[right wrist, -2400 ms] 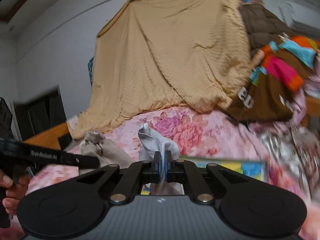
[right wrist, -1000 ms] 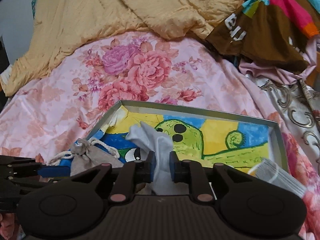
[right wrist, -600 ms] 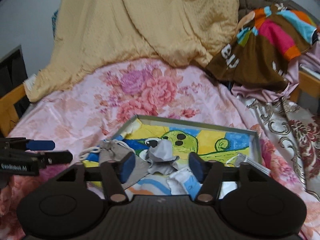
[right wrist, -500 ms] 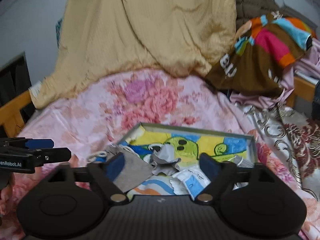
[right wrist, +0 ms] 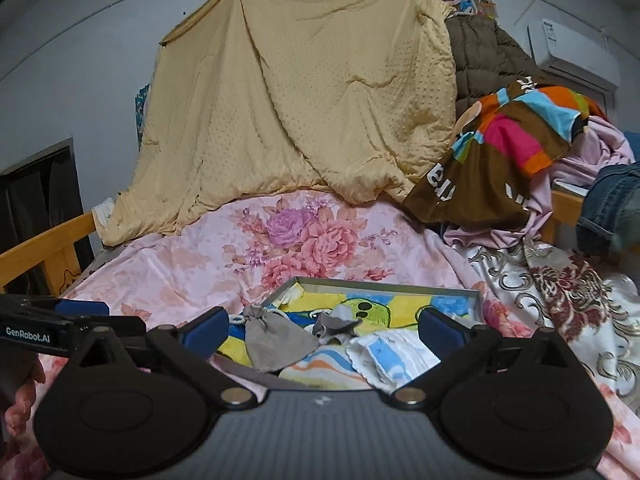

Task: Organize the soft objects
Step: 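Move the left tool to the orange band while the right tool approaches the white cloth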

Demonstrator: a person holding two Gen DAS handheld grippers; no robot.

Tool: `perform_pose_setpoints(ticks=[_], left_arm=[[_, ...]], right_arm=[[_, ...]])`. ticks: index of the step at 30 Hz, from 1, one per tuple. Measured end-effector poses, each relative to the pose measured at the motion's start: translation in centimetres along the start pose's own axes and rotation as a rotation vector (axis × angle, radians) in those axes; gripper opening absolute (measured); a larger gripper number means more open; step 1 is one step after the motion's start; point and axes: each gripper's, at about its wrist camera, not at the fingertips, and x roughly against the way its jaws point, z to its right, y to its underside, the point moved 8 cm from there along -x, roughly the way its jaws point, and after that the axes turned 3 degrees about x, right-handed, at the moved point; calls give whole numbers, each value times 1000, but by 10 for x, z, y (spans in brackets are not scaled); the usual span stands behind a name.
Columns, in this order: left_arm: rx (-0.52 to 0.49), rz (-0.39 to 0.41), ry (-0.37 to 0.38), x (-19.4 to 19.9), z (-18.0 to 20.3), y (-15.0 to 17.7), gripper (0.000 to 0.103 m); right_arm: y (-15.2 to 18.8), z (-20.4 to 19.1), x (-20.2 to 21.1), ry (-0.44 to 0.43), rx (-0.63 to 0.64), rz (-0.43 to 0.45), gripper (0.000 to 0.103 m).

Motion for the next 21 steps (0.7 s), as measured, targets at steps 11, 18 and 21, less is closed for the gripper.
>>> perform_pose_setpoints(ticks=[11,18,21], left_arm=[[40,-78,-22,30,-15,48,102],[-10,-126,8,41,-6,76,102],[-41,-165,33,42,0,88,102]], right_arm=[[48,-11,44,-3,43,-56,103],[82,-22,56,-34,78,-183,103],[97,-28,59,-66,92,-225,103]])
